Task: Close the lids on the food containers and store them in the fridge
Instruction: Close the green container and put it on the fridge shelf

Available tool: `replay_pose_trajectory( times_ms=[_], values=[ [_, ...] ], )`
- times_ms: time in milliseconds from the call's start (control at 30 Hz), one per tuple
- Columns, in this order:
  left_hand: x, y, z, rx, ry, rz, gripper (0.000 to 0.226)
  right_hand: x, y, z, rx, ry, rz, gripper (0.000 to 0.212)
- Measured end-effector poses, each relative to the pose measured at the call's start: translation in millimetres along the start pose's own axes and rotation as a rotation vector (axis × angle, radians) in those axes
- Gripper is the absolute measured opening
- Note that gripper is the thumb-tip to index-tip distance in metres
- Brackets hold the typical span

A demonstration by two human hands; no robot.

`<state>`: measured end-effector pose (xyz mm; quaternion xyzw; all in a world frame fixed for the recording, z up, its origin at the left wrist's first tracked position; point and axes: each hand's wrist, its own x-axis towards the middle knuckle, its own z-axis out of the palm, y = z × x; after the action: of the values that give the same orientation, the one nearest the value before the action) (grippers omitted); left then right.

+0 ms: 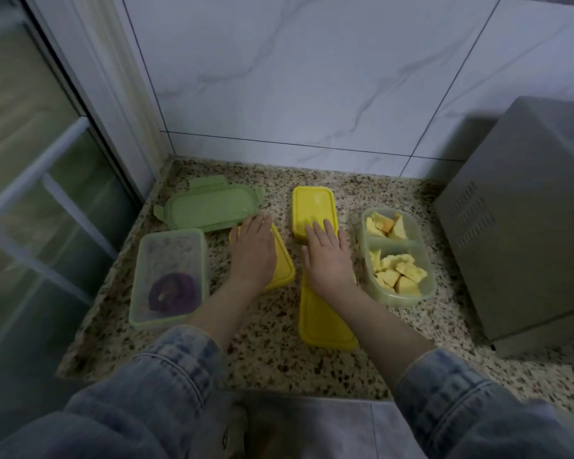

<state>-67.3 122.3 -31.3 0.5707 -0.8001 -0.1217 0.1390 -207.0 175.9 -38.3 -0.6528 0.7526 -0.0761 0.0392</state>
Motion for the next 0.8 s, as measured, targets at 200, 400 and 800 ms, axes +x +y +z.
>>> replay_pose_trajectory(
  times_ms=[200,400,800],
  values=[
    [31,-44,-13,0.005,0.013,-0.055,0.047,42,-40,5,0.044,0.000,-0.068,0.053],
    [70,-103,-29,-0.053,0.029,-0.147,0.047,98,-82,17,0.049,-0.066,-0.091,0.055],
    [122,-160,-22,-0.163,-0.213,-0.163,0.042,159,-95,29,0.052,-0.137,0.021,0.051]
  ],
)
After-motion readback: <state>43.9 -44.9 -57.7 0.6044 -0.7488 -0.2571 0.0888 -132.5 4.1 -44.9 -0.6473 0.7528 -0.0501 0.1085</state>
